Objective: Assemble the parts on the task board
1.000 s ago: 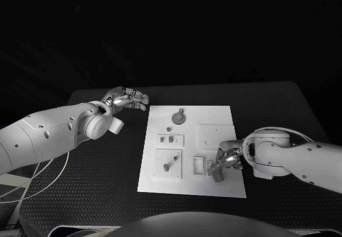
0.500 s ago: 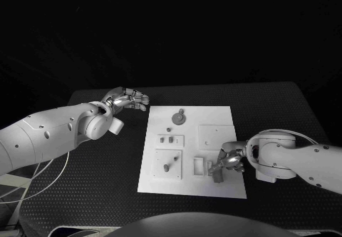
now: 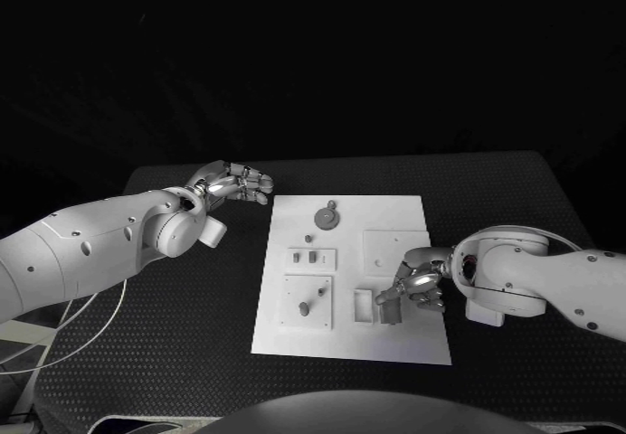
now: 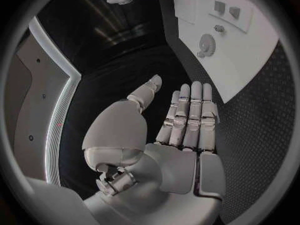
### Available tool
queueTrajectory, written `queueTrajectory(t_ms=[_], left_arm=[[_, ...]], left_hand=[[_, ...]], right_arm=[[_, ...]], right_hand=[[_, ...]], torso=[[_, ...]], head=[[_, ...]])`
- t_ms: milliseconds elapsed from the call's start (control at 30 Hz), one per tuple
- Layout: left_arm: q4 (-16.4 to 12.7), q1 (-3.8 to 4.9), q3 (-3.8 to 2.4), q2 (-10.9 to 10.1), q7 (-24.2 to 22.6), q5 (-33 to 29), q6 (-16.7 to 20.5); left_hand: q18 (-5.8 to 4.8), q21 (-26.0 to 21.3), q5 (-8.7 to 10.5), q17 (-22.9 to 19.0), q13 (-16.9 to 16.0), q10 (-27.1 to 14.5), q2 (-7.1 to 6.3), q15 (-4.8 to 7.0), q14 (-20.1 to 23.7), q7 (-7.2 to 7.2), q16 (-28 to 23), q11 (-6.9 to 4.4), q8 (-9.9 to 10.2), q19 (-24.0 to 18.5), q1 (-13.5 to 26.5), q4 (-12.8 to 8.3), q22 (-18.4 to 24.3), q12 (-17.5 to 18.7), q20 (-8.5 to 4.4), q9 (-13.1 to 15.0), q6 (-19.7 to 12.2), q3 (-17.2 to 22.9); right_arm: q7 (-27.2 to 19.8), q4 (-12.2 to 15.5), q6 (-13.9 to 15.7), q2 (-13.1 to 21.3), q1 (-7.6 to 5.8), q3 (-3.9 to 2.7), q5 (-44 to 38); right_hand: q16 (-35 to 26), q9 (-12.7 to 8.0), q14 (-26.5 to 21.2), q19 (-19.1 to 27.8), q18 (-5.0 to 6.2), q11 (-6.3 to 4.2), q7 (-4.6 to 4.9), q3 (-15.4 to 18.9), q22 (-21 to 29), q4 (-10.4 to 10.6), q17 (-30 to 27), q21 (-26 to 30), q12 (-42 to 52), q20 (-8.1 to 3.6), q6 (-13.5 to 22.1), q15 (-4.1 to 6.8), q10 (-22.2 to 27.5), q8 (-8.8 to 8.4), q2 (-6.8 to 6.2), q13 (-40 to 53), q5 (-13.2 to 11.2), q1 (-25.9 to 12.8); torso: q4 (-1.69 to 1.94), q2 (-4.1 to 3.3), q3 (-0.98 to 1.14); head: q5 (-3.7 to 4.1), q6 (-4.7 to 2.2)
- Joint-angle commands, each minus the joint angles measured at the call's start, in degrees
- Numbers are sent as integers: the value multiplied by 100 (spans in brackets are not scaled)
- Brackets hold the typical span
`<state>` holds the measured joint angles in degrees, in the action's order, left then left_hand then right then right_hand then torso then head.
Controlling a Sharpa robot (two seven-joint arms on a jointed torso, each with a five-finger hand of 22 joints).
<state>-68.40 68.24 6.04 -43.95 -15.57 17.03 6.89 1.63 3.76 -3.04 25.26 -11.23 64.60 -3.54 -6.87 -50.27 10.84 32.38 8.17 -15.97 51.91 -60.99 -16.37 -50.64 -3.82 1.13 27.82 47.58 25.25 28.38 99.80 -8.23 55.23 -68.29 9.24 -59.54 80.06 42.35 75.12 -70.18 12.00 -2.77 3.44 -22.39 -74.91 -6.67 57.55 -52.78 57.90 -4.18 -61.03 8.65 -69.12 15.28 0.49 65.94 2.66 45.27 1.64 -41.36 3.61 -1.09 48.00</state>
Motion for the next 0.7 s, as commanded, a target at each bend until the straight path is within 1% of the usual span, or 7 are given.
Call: queueTrajectory(t_ms=[33, 133, 267, 367, 467, 700], left_arm=[[-9, 7, -4, 7, -25, -30, -67], [-12, 8, -4, 11, -23, -30, -71], [-21, 8, -4, 15, -16, -30, -87], [-21, 8, -4, 18, -15, -30, -84], [-18, 8, -4, 16, -15, -30, -82], [-19, 8, -4, 12, -15, -30, -86]], left_hand=[[65, 27, 11, 11, 6, -13, 0, -12, -32, 15, -21, 8, -29, 7, -8, -3, 7, -12, 21, -6, -3, -36], [64, 27, 11, 12, 7, -13, -1, -12, -32, 15, -22, 8, -29, 7, -8, -4, 8, -12, 21, -6, -3, -36], [64, 27, 11, 14, 7, -13, -2, -12, -32, 15, -24, 8, -29, 6, -9, -4, 9, -12, 21, -7, -3, -36], [64, 27, 11, 16, 8, -13, -2, -12, -32, 15, -26, 9, -30, 6, -9, -4, 10, -12, 21, -7, -3, -36], [64, 26, 11, 18, 8, -13, -3, -13, -32, 15, -27, 9, -30, 6, -9, -4, 10, -12, 21, -7, -3, -36], [64, 26, 11, 21, 9, -13, -2, -13, -32, 15, -30, 9, -30, 5, -10, -5, 12, -12, 22, -7, -3, -35]], right_arm=[[57, -48, 130, -81, -9, 0, 350], [167, -148, 198, -201, -17, 2, 414], [263, -270, 235, -363, -17, 11, 487], [293, -332, 256, -485, -16, 32, 485], [329, -394, 281, -586, -14, 46, 458], [359, -452, 230, -648, -14, 64, 402]], right_hand=[[34, -9, 11, -50, 300, -1, 17, -946, -81, -968, -4, -36, 8, 5, -42, 14, -41, 15, 62, -10, 13, 13], [36, -8, 13, -50, 300, -1, 16, -946, -82, -970, -2, -37, 8, 6, -46, 14, -42, 15, 58, -9, 13, 7], [34, -8, 8, -50, 300, -2, 15, -946, -82, -972, -12, -37, 9, 7, -51, 15, -44, 15, 56, -9, 13, -1], [35, -7, 9, -49, 300, -3, 14, -947, -83, -972, -11, -38, 10, 8, -53, 15, -45, 15, 57, -8, 13, -6], [35, -7, 8, -48, 300, -3, 14, -947, -84, -974, -14, -39, 10, 9, -56, 16, -47, 13, 50, -8, 13, -17], [34, -8, 5, -48, 300, -4, 14, -948, -84, -974, -20, -39, 10, 11, -57, 16, -47, 12, 46, -8, 13, -25]], torso=[[7, -2, 2], [-3, -1, -3], [-2, -4, -6], [2, -5, 3], [10, -1, 12], [8, -4, 7]], head=[[-2, -2], [-13, 0], [-2, 4], [-3, 2], [-9, 17], [-21, 40]])
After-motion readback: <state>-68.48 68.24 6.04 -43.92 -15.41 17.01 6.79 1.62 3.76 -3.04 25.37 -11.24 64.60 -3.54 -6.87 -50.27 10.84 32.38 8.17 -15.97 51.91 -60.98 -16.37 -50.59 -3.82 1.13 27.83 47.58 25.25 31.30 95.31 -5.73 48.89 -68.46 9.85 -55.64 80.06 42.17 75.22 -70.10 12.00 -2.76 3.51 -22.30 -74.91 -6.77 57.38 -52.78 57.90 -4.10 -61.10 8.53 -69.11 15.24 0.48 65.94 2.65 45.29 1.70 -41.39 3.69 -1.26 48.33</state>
